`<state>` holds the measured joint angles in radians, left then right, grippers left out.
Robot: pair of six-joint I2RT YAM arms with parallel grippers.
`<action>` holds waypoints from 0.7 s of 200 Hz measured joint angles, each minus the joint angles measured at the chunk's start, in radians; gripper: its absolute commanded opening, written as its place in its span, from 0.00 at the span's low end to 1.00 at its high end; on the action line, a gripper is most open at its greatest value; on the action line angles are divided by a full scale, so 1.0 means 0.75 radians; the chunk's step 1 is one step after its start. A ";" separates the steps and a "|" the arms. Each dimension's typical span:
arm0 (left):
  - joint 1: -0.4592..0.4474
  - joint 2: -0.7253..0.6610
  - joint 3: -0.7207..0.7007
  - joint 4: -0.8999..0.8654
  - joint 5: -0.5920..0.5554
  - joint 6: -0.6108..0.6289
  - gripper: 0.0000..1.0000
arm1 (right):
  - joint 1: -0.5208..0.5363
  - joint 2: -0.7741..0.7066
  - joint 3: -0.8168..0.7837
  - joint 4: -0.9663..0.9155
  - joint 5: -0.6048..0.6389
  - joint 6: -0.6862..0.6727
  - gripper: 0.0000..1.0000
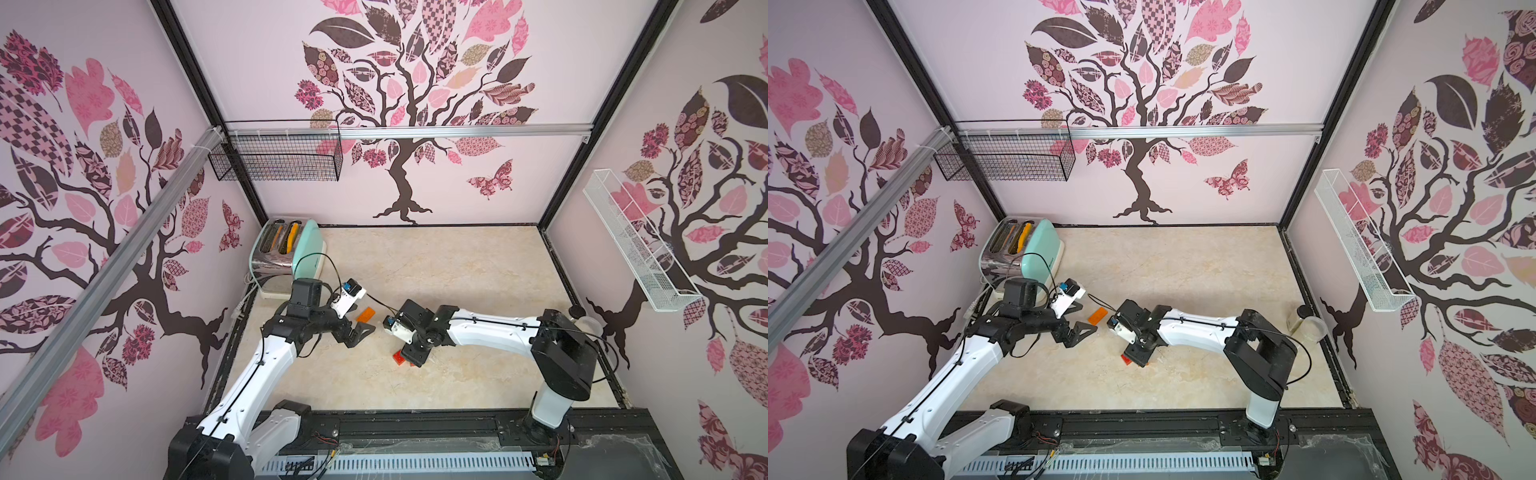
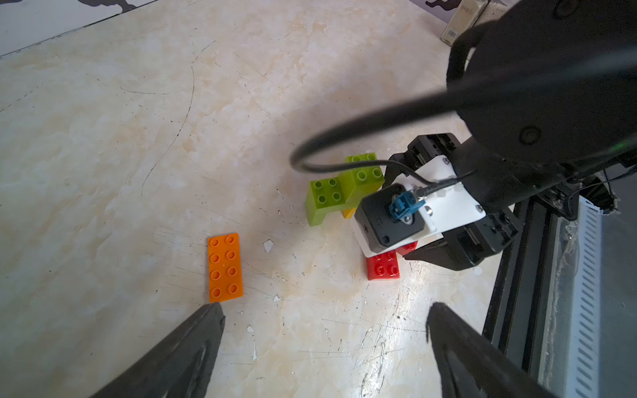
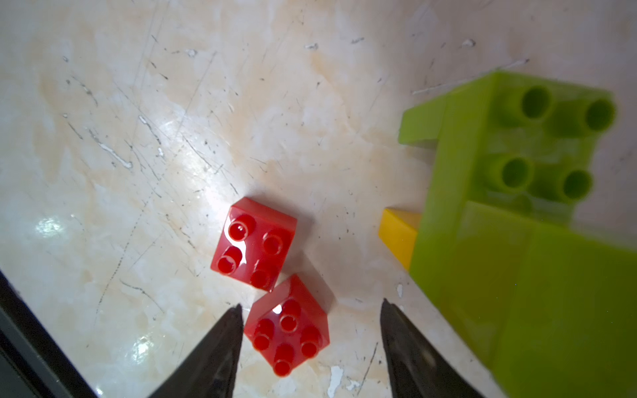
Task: Assemble a giraffe with lego
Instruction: Pick up the lego brick from the center of the board.
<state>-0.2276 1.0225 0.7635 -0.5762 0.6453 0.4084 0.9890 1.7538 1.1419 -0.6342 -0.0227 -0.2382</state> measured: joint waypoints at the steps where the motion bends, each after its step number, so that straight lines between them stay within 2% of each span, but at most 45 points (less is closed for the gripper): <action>1: 0.000 0.000 0.000 -0.001 0.000 0.000 0.98 | 0.001 0.001 0.000 0.000 0.000 0.000 0.63; 87: 0.005 0.006 -0.009 0.011 0.006 -0.001 0.98 | 0.022 0.033 -0.015 -0.020 -0.027 -0.013 0.55; 140: 0.005 0.007 -0.009 0.009 0.012 -0.001 0.98 | 0.040 0.032 -0.040 -0.057 -0.034 -0.013 0.44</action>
<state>-0.2241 1.0275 0.7570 -0.5694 0.6540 0.4076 1.0191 1.7775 1.1118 -0.6773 -0.0483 -0.2481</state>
